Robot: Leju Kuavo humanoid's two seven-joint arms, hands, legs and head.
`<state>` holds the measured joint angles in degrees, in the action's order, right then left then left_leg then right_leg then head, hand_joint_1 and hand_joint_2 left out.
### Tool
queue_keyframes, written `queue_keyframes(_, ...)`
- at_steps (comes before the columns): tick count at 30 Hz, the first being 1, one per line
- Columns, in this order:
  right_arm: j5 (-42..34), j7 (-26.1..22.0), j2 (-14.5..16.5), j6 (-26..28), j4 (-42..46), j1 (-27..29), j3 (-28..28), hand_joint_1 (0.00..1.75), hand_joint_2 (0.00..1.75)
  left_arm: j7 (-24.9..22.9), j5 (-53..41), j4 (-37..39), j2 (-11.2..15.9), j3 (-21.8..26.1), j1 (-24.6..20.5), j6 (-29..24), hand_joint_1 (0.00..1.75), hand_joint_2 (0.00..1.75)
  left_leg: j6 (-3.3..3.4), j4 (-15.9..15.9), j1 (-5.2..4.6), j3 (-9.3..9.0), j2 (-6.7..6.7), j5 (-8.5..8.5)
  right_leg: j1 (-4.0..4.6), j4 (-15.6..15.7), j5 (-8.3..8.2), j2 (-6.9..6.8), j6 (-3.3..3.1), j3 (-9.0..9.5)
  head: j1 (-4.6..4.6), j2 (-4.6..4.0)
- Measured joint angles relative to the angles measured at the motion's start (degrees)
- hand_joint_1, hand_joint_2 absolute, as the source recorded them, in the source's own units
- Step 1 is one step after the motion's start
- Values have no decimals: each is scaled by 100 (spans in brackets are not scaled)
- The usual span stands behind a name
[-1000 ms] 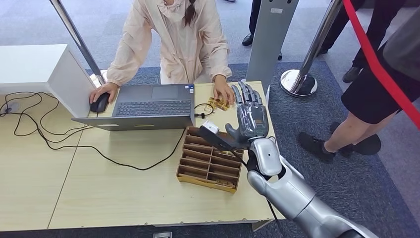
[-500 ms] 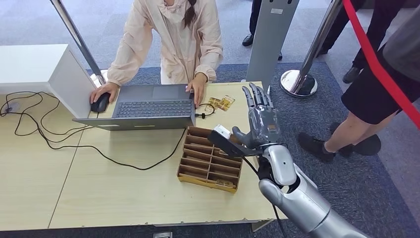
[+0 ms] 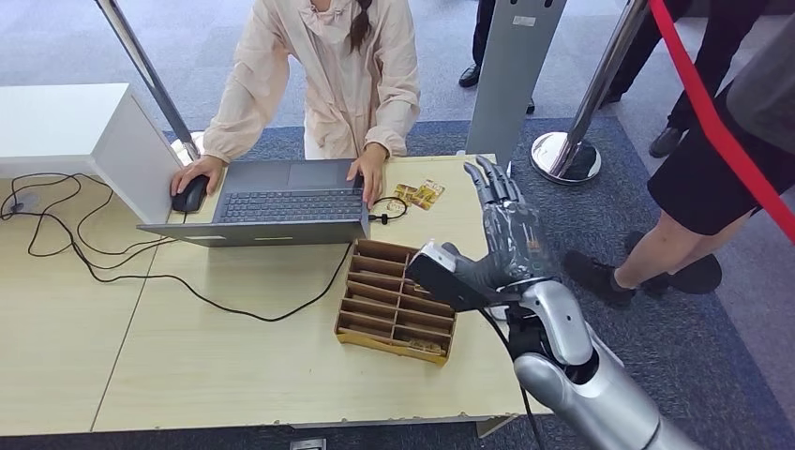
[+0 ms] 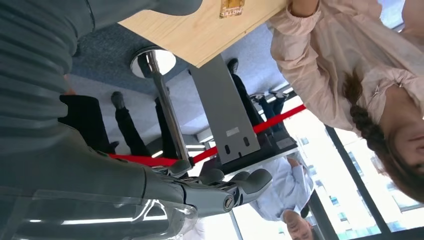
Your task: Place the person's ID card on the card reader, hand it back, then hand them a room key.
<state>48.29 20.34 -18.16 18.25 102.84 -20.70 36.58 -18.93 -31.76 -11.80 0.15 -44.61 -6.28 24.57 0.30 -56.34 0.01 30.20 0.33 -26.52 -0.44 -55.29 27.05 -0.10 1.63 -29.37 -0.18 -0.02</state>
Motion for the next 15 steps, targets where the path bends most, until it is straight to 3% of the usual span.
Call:
queue_keyframes(10,-10,-289,220,-115,-133,252,266,27,175,9,0,0,-9,0,-6,0,0,0,0,1,0,2,-1,0,0,0,1,0,0,0,-1,0)
queue_keyframes(13,-19,-384,339,-113,-295,305,388,46,175,10,0,0,-9,0,-8,0,0,0,0,2,0,3,-1,0,0,-1,1,0,1,0,-1,0)
queue_keyframes(15,-6,-440,421,-90,-413,335,470,68,175,11,0,0,-9,0,-8,0,0,0,0,2,0,3,-1,0,0,-1,1,0,1,0,-1,0)
